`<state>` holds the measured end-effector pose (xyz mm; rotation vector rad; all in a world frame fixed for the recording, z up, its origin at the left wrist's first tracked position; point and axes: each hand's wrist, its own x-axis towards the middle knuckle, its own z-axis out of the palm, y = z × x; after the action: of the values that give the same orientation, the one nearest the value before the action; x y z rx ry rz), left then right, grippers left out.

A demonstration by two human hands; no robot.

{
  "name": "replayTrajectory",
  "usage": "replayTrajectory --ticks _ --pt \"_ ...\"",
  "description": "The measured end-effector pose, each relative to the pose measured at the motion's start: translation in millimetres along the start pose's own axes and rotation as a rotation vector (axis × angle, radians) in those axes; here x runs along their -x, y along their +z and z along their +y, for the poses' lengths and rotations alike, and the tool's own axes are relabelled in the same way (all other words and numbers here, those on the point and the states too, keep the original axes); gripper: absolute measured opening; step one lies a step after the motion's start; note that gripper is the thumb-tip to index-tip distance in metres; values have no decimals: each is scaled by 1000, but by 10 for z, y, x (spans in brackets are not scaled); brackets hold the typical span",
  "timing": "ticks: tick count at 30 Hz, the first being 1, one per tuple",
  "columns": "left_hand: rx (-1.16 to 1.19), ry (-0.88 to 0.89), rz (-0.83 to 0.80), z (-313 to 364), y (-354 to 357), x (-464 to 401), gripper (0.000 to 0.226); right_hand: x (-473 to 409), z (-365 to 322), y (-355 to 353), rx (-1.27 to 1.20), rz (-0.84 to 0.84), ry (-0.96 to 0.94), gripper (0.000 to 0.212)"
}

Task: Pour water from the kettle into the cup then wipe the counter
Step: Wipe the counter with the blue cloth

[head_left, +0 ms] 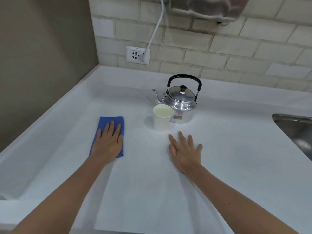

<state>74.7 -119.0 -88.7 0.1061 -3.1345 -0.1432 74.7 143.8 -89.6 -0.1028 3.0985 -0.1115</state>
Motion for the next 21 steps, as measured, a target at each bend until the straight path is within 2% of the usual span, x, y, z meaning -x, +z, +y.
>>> replayTrajectory --ticks 6,14,18,21 --pt "20 -108 24 454 103 50 55 0 43 -47 32 -20 -33 48" --pt "61 72 43 1208 204 587 55 17 95 -60 43 -21 -61 48" --pt "70 164 56 1178 223 750 54 31 111 -64 54 -20 -71 48" --pt "73 109 79 914 198 746 53 35 100 -63 43 -18 -72 48"
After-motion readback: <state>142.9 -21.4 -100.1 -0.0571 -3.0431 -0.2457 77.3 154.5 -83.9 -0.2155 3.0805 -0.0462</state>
